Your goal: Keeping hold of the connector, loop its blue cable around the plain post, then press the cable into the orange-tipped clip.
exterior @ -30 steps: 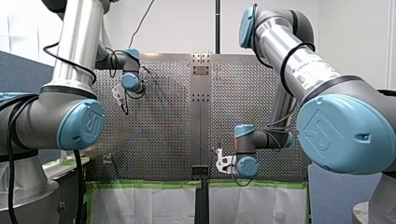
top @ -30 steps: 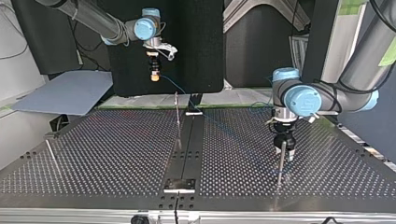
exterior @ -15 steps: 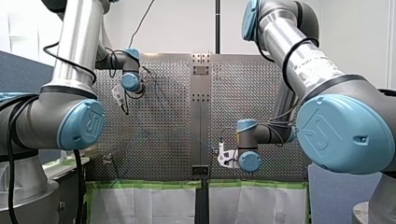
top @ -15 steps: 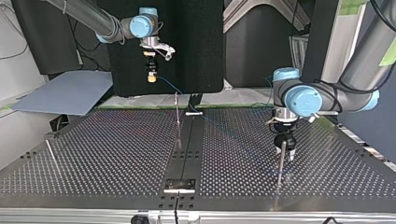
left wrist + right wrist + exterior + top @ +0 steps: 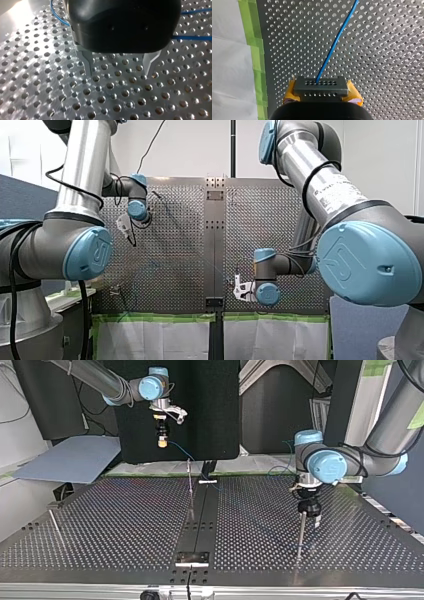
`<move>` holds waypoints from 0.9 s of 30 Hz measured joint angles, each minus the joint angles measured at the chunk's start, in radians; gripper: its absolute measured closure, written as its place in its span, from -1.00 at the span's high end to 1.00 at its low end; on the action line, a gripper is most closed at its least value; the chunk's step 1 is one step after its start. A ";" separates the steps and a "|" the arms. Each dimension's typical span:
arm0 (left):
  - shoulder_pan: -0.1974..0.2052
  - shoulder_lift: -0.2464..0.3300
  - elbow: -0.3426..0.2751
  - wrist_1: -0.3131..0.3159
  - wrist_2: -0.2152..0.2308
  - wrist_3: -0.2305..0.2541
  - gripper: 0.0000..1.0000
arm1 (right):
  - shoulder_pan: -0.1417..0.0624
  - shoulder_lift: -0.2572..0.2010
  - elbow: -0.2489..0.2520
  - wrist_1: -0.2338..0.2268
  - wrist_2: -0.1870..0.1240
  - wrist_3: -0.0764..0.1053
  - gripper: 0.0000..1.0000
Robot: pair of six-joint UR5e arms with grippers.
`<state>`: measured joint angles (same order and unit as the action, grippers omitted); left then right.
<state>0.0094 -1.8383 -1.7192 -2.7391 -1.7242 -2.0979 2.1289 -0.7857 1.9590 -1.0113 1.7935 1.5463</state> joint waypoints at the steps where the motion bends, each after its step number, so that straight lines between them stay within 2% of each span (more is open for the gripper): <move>1: 0.002 0.000 -0.002 -0.003 -0.003 -0.004 0.97 | 0.000 0.000 0.000 0.000 0.000 -0.001 -1.00; 7: 0.015 0.000 -0.007 -0.011 -0.039 -0.044 0.97 | 0.000 0.001 0.003 0.002 0.000 -0.004 -1.00; 11: 0.023 0.000 -0.012 -0.011 -0.043 -0.081 0.97 | 0.000 0.002 0.003 0.002 0.000 -0.004 -1.00; 15: 0.034 0.000 -0.025 -0.002 -0.037 -0.119 0.97 | 0.001 0.002 0.004 0.002 0.000 -0.005 -1.00; 23: 0.052 0.000 -0.035 0.021 0.015 -0.197 0.97 | 0.002 0.002 0.004 0.002 0.000 -0.007 -1.00; 27: 0.062 0.000 -0.035 0.021 0.016 -0.234 0.97 | 0.002 0.003 0.004 0.001 -0.001 -0.007 -1.00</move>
<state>0.0714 -1.8382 -1.7542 -2.7177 -1.7082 -2.3314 2.1306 -0.7831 1.9629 -1.0099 1.7929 1.5390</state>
